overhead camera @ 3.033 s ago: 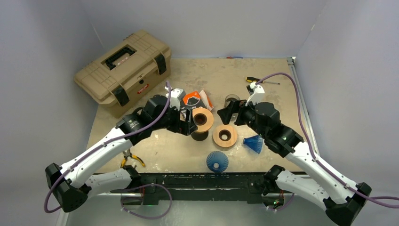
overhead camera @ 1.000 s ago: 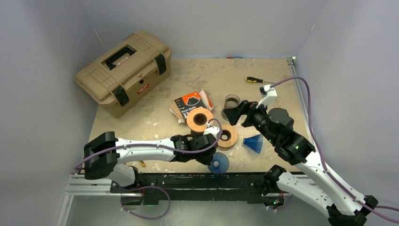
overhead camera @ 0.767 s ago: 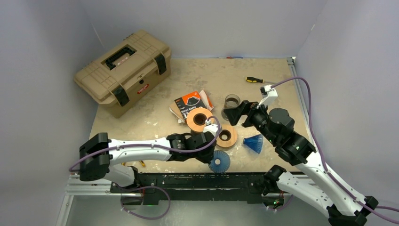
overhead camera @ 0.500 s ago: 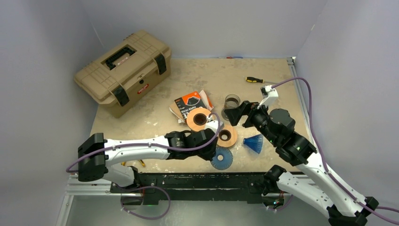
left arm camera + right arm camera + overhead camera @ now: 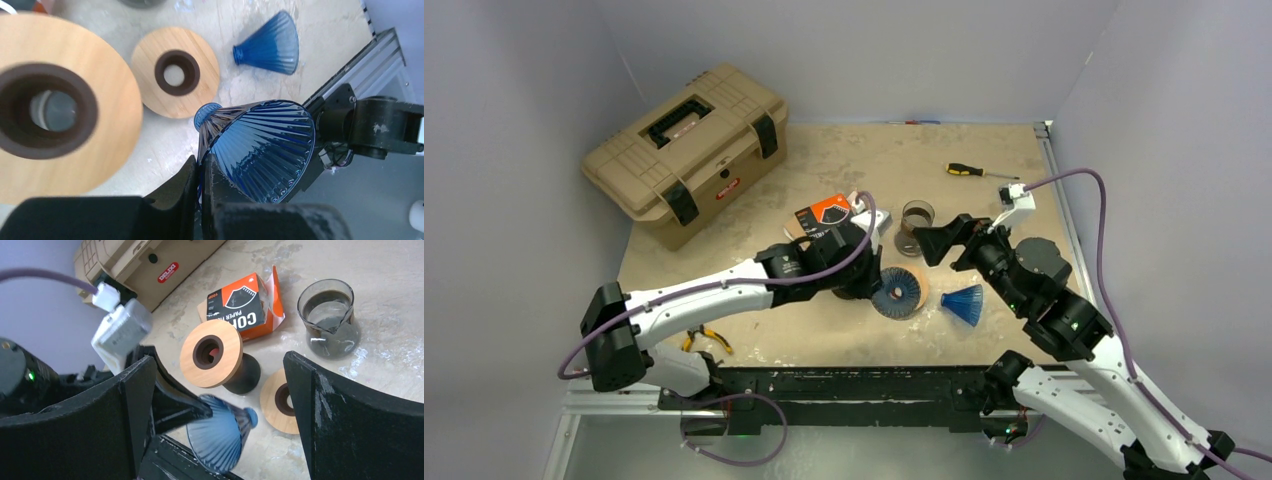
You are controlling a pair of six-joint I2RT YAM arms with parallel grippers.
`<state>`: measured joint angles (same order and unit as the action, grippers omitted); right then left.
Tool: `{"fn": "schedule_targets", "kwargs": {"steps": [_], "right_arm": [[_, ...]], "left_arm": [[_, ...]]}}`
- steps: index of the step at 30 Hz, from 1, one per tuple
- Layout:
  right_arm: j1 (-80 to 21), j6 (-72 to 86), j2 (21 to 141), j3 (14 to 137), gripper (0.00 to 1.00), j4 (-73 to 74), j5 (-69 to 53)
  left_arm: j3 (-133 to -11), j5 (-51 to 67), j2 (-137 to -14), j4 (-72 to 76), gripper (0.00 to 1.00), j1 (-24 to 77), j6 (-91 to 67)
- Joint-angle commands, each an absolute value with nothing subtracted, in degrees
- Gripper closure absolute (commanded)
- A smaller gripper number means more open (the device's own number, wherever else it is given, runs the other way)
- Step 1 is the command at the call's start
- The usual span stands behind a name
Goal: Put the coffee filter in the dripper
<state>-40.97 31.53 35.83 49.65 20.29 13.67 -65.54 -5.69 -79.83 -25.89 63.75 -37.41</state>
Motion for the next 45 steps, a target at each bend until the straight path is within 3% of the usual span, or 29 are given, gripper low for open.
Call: {"fn": "schedule_targets", "kwargs": {"steps": [1,9,19,45], "right_arm": [[-41.18,31.33,35.02,52.40,0.01,21.50,15.98],[-41.22,31.29,34.77,52.71,0.01,21.99,16.70],[-41.20,31.11,35.40,52.59,0.01,21.88,16.44],[-41.23,31.42,37.64,51.23,0.01,20.93,14.47]], "left_arm": [[-71.14,-2.81,-76.21,-26.11,1.00,60.59,-33.52],[-80.41,-7.10,-74.69,-34.77,1.00,56.96,-30.24],[-82.80,-7.06,-71.81,-40.84,1.00,48.73,-28.74],[-78.12,21.18,-79.74,-39.39,1.00,32.30,-26.60]]}}
